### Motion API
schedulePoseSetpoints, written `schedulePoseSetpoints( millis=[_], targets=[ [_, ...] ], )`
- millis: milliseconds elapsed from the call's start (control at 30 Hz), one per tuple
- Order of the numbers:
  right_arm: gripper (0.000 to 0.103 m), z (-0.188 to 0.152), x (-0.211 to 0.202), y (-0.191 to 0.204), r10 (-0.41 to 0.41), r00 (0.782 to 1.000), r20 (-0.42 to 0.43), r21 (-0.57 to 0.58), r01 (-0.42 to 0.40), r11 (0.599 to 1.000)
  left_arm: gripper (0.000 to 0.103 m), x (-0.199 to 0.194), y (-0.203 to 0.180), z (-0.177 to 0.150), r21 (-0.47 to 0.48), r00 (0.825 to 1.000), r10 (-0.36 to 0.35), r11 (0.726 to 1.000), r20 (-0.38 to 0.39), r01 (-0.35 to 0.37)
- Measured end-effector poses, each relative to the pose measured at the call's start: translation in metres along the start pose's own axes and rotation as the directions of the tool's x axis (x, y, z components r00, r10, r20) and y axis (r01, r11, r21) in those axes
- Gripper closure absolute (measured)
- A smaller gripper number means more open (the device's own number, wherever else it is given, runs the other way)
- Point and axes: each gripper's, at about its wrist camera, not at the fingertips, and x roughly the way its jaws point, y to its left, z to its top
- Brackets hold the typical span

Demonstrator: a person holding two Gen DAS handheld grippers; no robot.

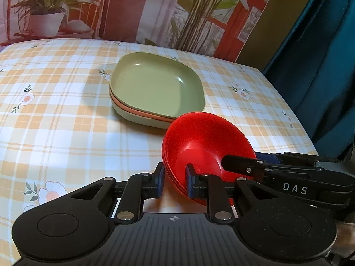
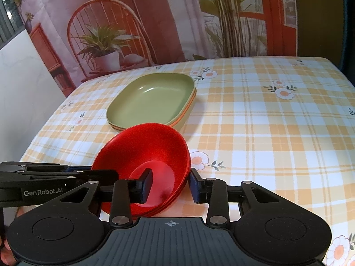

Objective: Organize plates and bowls
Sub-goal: 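Lift the red bowls with both grippers and carry them over the dish stack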

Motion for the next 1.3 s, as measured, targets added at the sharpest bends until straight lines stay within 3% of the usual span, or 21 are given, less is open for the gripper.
schedulePoseSetpoints(
  millis=[233,1300],
  targets=[
    [0.088,-0.001,-0.002,-0.007,-0.009,1.0,0.004,0.022,0.009,1.0,0.083,-0.002,0.0,-0.001,-0.006,1.0,0.008,1.0,0.004,-0.008],
    [0.088,0.014,-0.01,0.009,0.037,0.999,0.025,0.009,-0.038,0.999,0.084,-0.024,0.006,0.007,-0.012,0.998,0.027,1.0,0.062,-0.026]
  ],
)
